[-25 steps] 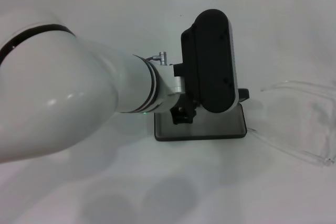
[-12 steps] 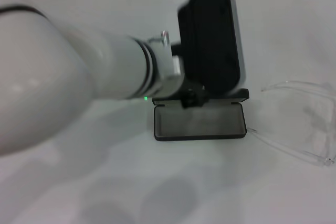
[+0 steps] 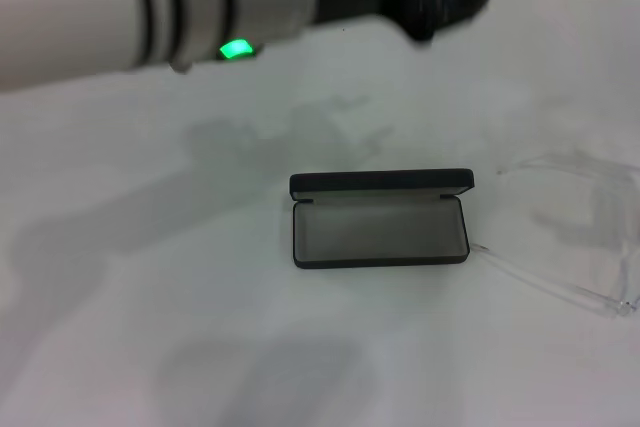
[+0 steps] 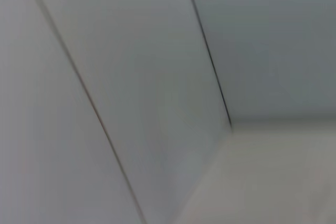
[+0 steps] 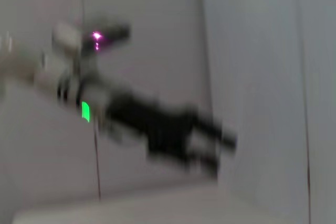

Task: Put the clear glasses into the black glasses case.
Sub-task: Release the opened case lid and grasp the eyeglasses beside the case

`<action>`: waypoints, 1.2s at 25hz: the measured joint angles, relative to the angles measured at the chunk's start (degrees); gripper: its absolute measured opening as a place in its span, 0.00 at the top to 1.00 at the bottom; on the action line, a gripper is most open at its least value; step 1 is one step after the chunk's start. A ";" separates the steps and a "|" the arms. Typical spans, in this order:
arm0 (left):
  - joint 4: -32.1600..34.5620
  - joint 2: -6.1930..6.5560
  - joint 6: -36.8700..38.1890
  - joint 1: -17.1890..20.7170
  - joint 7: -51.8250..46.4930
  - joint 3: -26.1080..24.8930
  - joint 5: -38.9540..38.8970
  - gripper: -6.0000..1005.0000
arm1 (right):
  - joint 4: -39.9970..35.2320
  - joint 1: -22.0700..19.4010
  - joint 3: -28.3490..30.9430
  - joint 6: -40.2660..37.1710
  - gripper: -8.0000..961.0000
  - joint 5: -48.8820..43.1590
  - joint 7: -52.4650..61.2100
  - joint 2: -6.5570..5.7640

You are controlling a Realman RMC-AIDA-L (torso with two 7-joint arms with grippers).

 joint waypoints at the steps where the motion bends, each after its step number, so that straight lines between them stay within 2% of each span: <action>1: -0.83 -0.01 -1.50 1.21 3.71 -1.84 -6.80 0.51 | -2.24 1.67 -0.22 1.30 0.10 -3.96 0.32 -0.22; 3: -3.44 -0.01 -2.55 3.28 11.63 -4.86 -19.94 0.51 | -4.60 4.09 -0.65 2.49 0.10 -8.85 0.69 -0.78; 5: -7.10 0.00 -2.04 5.01 20.68 -7.12 -33.13 0.52 | -6.61 6.99 -1.71 2.40 0.10 -13.32 1.98 -2.06; 6: -10.04 0.00 -0.77 5.96 26.84 -8.36 -41.37 0.52 | -7.29 7.54 -2.27 2.24 0.10 -14.24 2.63 -2.40; 8: -15.37 0.00 2.81 7.34 36.19 -9.99 -52.73 0.53 | -10.33 8.92 -4.72 2.20 0.10 -17.01 5.67 -3.44; 10: -21.23 0.01 8.14 8.22 44.84 -12.04 -62.44 0.54 | -13.01 9.76 -7.55 2.57 0.10 -19.68 7.88 -3.73; 12: -25.78 0.06 13.04 8.68 48.84 -14.65 -67.73 0.55 | -15.03 10.67 -9.93 2.83 0.10 -22.45 9.23 -3.56; 16: -36.27 0.10 25.39 8.84 51.60 -22.30 -74.76 0.58 | -19.72 12.71 -14.93 2.77 0.10 -26.74 9.96 -1.79; 20: -45.92 0.11 35.36 8.29 52.64 -29.96 -76.55 0.59 | -23.71 14.86 -23.69 2.23 0.10 -29.83 11.77 -0.99; 22: -50.05 0.12 38.63 8.11 53.95 -32.05 -76.71 0.59 | -24.59 16.26 -27.77 2.07 0.17 -32.19 12.72 -0.70; 25: -53.98 0.13 41.74 7.85 55.59 -33.04 -76.53 0.60 | -25.13 19.18 -33.28 2.35 0.28 -36.66 12.40 0.44; 30: -57.78 0.12 45.54 7.77 58.19 -32.66 -74.96 0.60 | -26.29 22.35 -41.37 5.61 0.27 -44.02 8.16 3.73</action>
